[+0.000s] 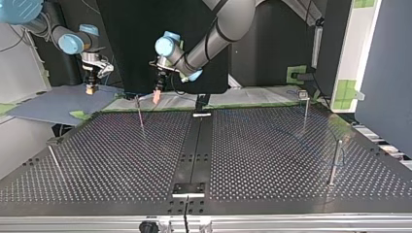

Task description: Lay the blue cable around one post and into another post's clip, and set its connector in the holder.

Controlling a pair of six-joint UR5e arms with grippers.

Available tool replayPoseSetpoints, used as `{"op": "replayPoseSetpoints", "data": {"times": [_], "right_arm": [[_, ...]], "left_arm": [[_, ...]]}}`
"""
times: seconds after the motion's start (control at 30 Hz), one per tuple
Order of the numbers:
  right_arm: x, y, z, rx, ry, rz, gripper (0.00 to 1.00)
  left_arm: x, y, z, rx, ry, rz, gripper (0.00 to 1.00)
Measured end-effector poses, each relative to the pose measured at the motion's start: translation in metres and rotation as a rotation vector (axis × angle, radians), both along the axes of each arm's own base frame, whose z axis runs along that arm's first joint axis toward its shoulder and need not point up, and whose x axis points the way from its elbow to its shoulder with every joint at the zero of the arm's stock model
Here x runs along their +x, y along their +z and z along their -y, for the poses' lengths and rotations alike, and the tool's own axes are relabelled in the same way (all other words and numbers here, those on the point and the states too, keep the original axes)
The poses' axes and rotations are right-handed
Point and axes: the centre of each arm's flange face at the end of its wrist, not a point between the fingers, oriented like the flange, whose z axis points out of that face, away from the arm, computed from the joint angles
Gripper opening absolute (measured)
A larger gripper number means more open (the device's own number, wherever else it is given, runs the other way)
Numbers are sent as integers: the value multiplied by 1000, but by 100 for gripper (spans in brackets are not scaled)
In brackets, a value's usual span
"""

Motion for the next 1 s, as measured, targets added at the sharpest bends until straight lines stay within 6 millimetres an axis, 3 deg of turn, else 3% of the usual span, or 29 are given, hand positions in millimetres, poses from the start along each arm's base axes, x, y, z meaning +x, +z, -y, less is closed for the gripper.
{"op": "replayPoseSetpoints", "data": {"times": [0.47,0.7,1.0], "right_arm": [[3,2,6,-5,7,-1,0],[4,1,6,-5,7,0,0],[1,1,7,-8,2,0,0]], "left_arm": [[4,0,-1,-2,-5,1,0],[10,-12,-5,9,-12,-12,0],[19,-14,-11,2,-3,-12,0]]}}
